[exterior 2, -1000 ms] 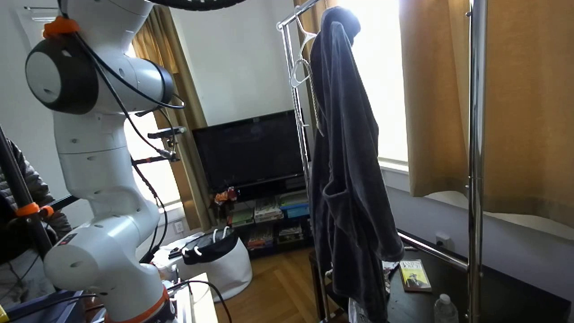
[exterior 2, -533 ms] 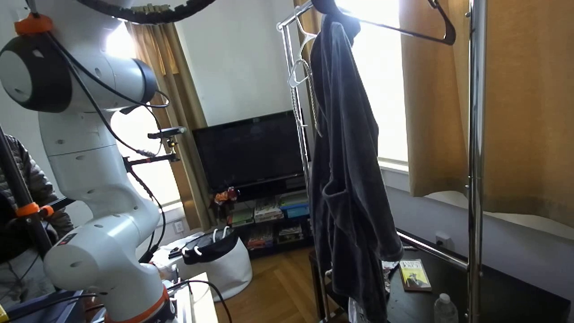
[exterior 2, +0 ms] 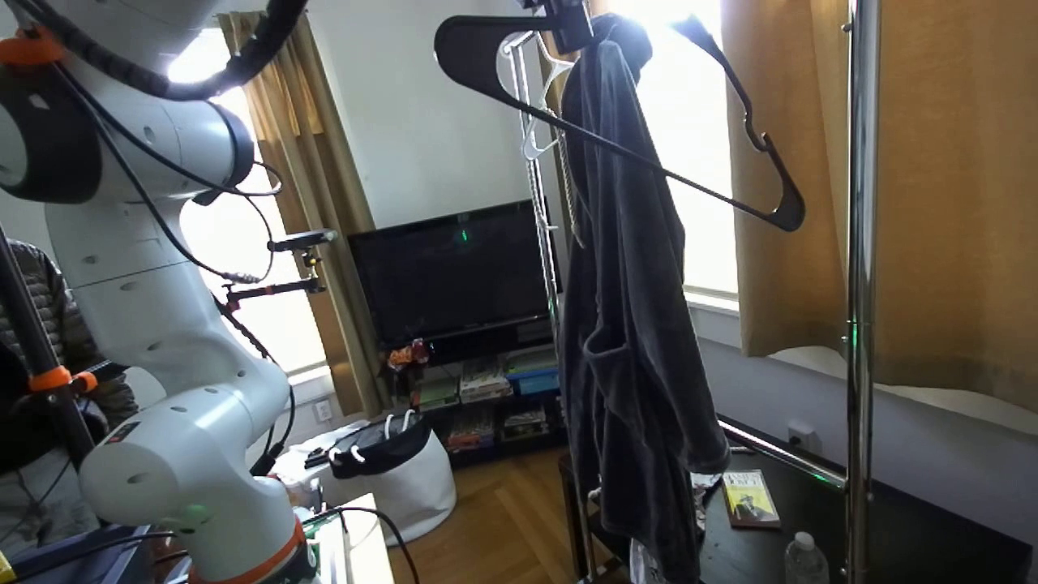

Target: Move the black hanger to the bottom rail

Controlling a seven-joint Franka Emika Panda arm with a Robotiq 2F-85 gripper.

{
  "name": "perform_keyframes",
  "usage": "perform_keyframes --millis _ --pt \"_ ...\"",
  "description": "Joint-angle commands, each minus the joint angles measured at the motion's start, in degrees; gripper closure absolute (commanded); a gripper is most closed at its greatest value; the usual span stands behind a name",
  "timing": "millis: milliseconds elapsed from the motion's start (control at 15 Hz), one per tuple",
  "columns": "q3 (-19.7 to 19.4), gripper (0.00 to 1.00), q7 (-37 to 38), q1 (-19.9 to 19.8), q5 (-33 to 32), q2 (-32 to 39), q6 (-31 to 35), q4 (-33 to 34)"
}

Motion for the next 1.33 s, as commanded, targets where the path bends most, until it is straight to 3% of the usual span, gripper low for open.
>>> perform_keyframes --millis 0,133,533,600,733,867,933,1000,1267 --pt "-0.17 0.92 0.8 -0.18 0.14 -0.37 -0.61 -0.12" --pt "0.14 0.98 0.53 -0.05 -2.39 -0.95 -2.48 -1.8" --pt "3.22 0.98 -0.79 1.18 -5.95 -6.9 -9.41 -20.83" --pt "1.42 0.98 0.66 3.6 -7.11 -7.11 -10.09 -23.35" --pt "1.74 0.98 5.6 4.22 -10.48 -7.97 -7.04 -29.66" --pt "1.16 0.98 11.92 4.57 -8.92 -9.03 -4.24 -34.96" --pt "0.14 0.98 7.05 5.15 -8.2 -4.79 -7.6 -27.3" --pt "0.01 0.92 7.68 5.38 -8.19 -4.81 -6.95 -28.9" --pt "0.2 0.98 8.56 6.2 -11.18 -2.49 -4.68 -25.48"
